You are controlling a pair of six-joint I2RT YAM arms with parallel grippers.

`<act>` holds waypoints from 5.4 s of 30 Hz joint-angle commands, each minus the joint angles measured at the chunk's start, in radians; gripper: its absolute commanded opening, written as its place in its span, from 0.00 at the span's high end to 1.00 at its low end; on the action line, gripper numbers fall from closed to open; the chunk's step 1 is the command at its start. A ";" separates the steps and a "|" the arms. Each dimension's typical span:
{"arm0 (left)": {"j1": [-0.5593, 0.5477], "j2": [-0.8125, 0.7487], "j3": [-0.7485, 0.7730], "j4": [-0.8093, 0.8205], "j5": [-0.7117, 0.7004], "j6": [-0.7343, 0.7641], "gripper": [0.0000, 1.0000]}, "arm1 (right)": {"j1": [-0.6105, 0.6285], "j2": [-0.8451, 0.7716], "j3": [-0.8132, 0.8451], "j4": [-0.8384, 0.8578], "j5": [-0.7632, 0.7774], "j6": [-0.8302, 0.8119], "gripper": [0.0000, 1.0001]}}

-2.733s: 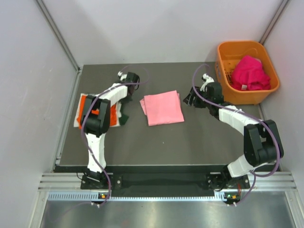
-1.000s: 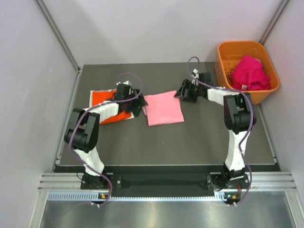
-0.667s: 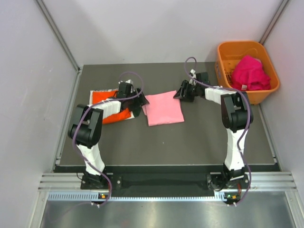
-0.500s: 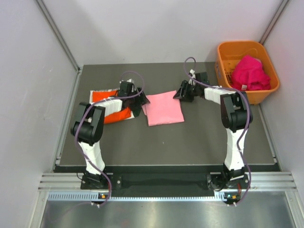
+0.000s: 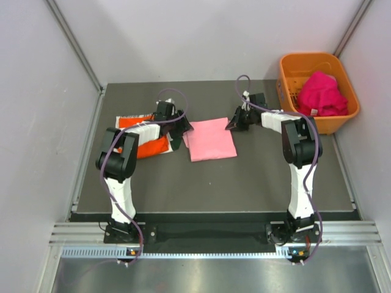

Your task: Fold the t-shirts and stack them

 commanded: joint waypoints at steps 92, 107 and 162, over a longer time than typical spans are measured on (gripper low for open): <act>-0.056 0.119 0.198 -0.184 -0.053 0.116 1.00 | 0.077 -0.073 0.021 -0.056 0.203 -0.075 0.95; -0.065 -0.226 0.025 -0.213 -0.050 0.111 1.00 | 0.144 -0.484 -0.217 -0.003 0.273 -0.112 1.00; 0.489 -0.618 0.055 -0.589 -0.491 0.200 1.00 | 0.698 -0.107 0.455 -0.063 0.636 -0.035 1.00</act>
